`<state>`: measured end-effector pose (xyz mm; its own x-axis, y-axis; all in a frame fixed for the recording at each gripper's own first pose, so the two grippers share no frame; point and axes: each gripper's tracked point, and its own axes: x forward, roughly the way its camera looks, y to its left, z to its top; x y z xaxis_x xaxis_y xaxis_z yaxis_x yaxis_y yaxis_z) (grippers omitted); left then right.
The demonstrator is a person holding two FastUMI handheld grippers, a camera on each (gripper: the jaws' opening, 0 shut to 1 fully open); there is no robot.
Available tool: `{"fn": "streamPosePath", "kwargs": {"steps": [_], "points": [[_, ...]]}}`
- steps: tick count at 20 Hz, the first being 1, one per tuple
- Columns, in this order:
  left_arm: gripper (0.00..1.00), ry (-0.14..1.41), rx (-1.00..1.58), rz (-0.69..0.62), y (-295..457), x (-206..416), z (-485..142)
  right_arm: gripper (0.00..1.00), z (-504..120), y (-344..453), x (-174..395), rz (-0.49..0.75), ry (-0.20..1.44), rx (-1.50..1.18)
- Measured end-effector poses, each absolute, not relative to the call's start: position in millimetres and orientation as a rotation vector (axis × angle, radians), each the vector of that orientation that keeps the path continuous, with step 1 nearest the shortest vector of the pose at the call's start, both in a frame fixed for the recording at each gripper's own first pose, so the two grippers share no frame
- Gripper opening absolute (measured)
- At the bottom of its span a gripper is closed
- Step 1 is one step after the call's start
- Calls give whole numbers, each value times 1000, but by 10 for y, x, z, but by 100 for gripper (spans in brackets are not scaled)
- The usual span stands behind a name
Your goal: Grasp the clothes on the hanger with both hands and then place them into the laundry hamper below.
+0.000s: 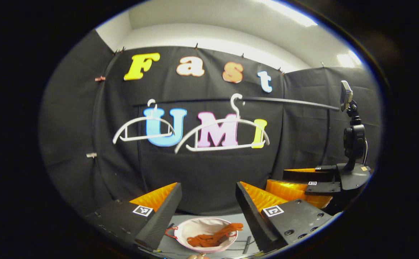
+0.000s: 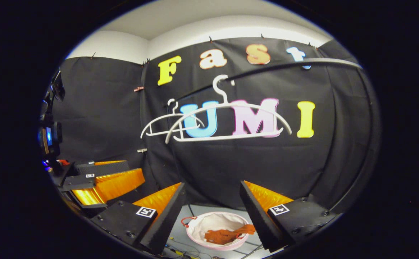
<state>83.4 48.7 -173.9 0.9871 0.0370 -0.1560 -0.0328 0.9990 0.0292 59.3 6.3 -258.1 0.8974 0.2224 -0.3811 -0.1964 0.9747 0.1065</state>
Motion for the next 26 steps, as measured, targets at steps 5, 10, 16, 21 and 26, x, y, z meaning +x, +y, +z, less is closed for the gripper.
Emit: {"fn": "streamPosePath", "kwargs": {"steps": [5, 10, 16, 21, 26], "points": [[92, 92, 86, 28, 514, 103, -1184, 100, -1825, 164, -62, 111, 291, 47], [92, 43, 143, 76, 496, -354, -877, 98, -1295, 285, -509, 54, 217, 42], [95, -12, 96, 26, 178, -490, -617, 98, -827, 226, -693, 32, 137, 29], [97, -28, 76, 73, 97, -474, -486, 97, -702, 108, -618, 72, 131, 70], [96, -47, 95, 104, -5, -407, -420, 98, -560, -16, -541, 87, 73, 70]]}}
